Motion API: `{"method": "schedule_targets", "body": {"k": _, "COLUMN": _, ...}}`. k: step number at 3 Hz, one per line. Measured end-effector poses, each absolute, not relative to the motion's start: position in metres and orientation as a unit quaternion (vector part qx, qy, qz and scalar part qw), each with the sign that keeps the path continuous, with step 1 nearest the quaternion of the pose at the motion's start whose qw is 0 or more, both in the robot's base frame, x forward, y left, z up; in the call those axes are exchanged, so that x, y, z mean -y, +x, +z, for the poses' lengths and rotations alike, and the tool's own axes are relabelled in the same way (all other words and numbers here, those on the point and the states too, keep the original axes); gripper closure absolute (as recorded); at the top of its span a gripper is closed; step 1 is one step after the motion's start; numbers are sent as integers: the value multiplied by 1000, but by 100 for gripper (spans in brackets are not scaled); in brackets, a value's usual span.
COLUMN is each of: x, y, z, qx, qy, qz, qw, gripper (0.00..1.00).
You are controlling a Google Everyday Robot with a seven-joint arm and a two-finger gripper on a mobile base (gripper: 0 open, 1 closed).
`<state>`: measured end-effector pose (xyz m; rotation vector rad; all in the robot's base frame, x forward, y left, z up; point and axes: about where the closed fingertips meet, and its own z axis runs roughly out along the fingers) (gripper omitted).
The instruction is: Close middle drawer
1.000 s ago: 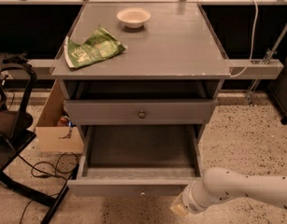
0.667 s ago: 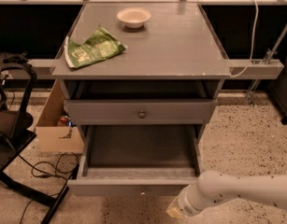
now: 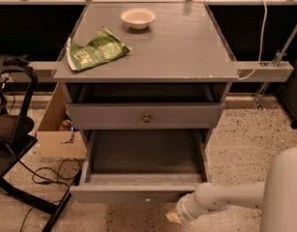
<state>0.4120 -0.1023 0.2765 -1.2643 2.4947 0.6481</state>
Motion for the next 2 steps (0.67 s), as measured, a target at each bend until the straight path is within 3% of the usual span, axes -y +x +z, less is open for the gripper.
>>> {"method": "schedule_targets", "body": {"k": 2, "x": 108, "y": 441, "z": 274, "qx": -865, "qy": -431, "qz": 206, "qw": 153, "gripper": 100}}
